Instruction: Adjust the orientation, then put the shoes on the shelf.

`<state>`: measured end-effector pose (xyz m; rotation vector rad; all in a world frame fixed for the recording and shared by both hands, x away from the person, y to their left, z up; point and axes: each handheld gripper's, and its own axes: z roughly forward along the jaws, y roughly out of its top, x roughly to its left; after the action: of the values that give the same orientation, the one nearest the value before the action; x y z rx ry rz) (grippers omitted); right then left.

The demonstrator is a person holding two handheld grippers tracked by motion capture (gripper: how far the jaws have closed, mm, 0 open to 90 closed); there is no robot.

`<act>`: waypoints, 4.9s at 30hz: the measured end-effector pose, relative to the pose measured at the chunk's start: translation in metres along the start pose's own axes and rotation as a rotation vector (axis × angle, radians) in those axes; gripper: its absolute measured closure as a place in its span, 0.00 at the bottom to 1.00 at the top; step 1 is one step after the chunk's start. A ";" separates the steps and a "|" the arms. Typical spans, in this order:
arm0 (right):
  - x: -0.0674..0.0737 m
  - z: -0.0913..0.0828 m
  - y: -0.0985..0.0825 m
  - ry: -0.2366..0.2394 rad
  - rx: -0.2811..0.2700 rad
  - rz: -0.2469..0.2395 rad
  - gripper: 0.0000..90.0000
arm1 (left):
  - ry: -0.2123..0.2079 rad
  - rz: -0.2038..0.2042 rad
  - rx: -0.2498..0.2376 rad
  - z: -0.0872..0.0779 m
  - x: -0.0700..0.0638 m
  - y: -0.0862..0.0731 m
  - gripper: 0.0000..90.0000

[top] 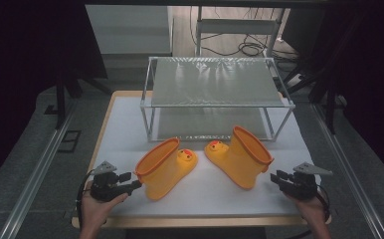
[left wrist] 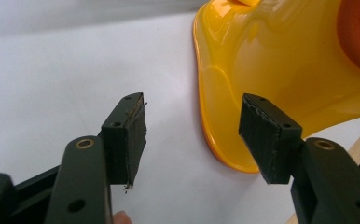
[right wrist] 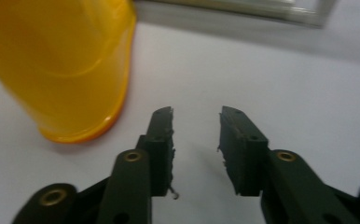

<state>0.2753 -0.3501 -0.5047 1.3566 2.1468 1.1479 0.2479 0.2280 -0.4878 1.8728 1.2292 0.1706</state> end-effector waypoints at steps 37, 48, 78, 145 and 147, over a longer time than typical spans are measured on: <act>0.083 0.029 0.010 0.257 0.101 -0.366 0.99 | -0.010 -0.002 0.041 0.013 -0.001 -0.005 0.47; 0.122 0.053 0.021 0.298 0.087 -0.441 0.99 | -0.017 -0.011 0.038 0.012 0.000 -0.004 0.47; 0.034 0.014 0.003 0.060 -0.052 -0.086 0.54 | -0.184 -0.047 0.096 -0.024 0.009 0.036 0.48; 0.024 0.021 -0.001 0.027 0.000 -0.029 0.54 | -0.378 0.148 0.399 0.028 -0.164 0.250 0.49; 0.024 0.021 -0.001 0.026 -0.001 -0.028 0.54 | -0.377 0.145 0.410 0.034 -0.167 0.251 0.49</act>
<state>0.2770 -0.3205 -0.5156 1.3140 2.1763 1.1617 0.3528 0.0395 -0.2741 2.2178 0.9131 -0.3705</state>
